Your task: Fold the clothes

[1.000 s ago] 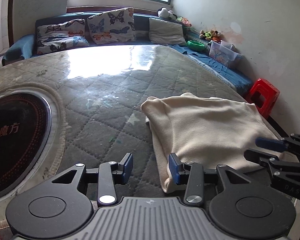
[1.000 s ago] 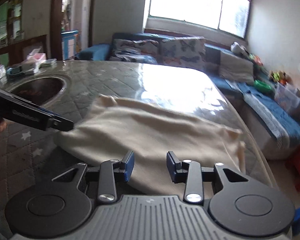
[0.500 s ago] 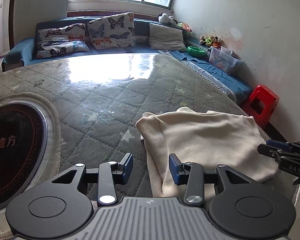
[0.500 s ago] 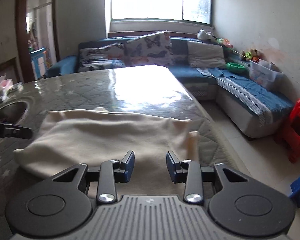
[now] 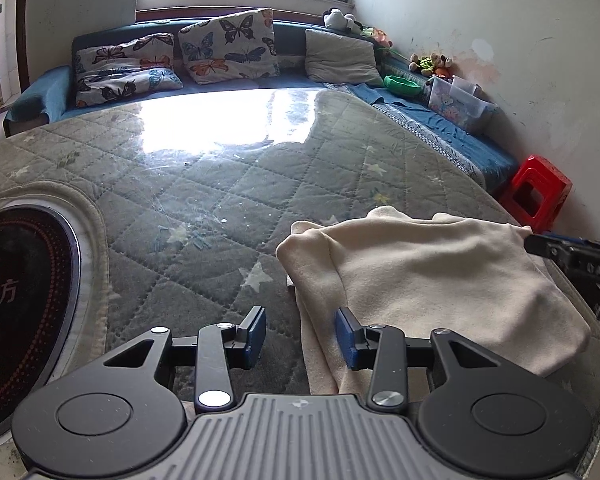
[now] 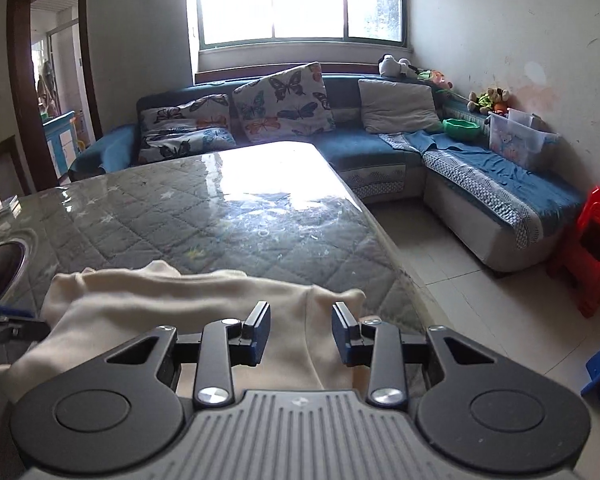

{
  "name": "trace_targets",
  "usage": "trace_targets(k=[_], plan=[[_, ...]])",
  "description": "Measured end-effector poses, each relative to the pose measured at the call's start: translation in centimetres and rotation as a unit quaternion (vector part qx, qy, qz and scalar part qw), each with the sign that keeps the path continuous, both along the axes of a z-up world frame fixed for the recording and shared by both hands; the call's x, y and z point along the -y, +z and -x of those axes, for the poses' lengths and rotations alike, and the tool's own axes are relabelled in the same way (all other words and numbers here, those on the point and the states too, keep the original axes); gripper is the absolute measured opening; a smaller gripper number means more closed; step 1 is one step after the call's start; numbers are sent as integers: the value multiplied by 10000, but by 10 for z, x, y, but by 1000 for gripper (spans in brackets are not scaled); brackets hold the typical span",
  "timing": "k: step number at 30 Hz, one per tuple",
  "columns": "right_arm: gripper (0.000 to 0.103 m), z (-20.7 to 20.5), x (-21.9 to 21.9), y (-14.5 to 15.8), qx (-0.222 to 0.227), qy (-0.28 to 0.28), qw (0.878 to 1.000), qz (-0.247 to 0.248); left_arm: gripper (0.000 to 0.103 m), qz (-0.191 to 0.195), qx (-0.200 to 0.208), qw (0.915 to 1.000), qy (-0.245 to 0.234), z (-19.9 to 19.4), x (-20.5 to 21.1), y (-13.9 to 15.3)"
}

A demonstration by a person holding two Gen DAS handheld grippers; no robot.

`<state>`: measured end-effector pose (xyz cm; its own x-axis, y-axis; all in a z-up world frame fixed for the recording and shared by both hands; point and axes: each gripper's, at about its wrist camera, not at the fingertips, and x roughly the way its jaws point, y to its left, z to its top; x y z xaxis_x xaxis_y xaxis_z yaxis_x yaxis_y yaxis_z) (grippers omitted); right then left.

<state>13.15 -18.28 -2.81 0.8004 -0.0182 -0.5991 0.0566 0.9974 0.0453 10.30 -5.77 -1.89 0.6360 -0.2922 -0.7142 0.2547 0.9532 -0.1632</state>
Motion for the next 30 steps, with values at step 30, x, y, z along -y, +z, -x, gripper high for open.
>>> trace_targets(k=[30], plan=[[54,51,-133,8,-5,2117,9724,977,57,52,-109,9998,164,-8,-11,12]])
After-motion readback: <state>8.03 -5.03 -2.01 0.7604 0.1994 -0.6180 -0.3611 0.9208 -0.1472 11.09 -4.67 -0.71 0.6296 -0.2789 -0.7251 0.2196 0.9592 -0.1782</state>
